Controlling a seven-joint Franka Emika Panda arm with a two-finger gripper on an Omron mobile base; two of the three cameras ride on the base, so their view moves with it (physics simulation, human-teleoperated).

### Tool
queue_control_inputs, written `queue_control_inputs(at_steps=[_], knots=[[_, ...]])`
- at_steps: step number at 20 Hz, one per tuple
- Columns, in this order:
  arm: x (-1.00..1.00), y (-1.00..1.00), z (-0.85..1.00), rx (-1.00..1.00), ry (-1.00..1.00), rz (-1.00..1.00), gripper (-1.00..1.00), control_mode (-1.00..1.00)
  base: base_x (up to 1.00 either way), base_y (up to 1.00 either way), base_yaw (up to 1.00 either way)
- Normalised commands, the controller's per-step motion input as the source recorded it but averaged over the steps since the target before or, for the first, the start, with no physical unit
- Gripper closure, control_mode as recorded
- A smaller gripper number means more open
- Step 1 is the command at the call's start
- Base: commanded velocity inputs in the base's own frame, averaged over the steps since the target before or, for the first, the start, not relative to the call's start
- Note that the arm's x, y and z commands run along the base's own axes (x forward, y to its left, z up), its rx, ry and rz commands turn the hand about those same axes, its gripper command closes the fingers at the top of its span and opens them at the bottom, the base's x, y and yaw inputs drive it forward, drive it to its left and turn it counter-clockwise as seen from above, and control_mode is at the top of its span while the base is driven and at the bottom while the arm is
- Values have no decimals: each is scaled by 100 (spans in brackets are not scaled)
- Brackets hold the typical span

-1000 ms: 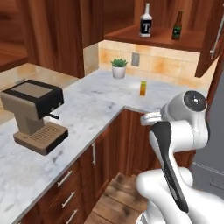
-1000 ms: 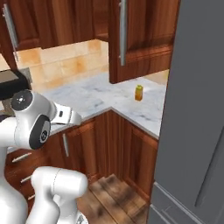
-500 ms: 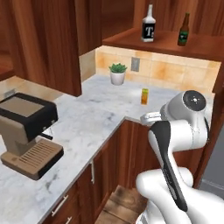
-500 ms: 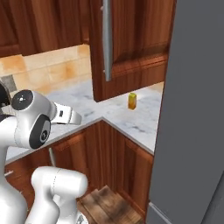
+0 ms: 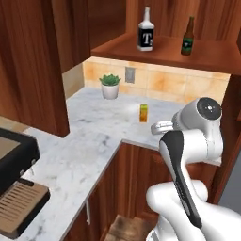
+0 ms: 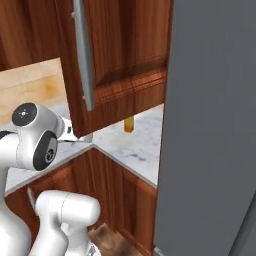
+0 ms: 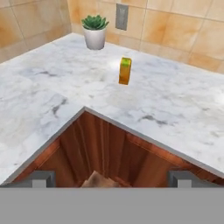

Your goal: Sort all alcoholic drinks to one cabinet, and non-alcoholic drinks to the other.

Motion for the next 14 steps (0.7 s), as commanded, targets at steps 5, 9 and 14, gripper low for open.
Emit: queue_control_inputs(at_steps=[5, 9, 14], knots=[[0, 0, 0, 0, 0, 0, -100, 100, 75, 7, -18], [0, 0, 0, 0, 0, 0, -100, 100, 62, 8, -12], [0, 0, 0, 0, 0, 0, -100, 100, 39, 3, -11]])
